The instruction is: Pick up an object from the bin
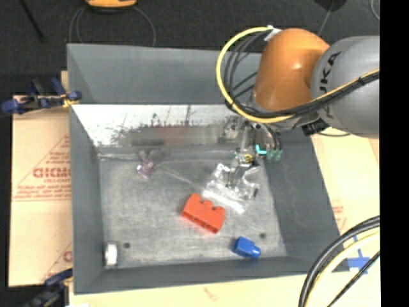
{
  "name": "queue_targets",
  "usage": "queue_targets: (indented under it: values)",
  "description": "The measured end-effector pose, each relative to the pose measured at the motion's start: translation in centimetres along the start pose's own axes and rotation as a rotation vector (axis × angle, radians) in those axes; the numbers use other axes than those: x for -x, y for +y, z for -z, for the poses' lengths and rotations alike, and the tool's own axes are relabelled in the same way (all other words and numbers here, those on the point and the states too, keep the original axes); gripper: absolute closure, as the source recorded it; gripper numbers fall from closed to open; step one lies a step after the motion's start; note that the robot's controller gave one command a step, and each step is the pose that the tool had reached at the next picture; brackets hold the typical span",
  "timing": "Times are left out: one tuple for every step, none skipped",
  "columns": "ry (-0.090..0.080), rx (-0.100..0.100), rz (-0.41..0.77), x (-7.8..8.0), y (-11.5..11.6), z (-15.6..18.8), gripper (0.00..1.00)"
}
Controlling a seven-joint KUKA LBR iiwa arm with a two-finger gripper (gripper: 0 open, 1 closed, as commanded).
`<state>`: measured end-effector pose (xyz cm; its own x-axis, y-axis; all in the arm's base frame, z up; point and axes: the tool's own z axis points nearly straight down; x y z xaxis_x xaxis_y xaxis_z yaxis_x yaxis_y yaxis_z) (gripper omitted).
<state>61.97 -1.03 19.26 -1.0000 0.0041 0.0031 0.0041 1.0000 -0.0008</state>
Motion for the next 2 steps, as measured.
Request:
queue_targets:
  values:
    - [-0.02,0.0,0.105,-3.77,-3.05,-7.25,0.0]
    - [-0.033,-0.002,0.192,-3.63,-3.01,-7.62,0.0]
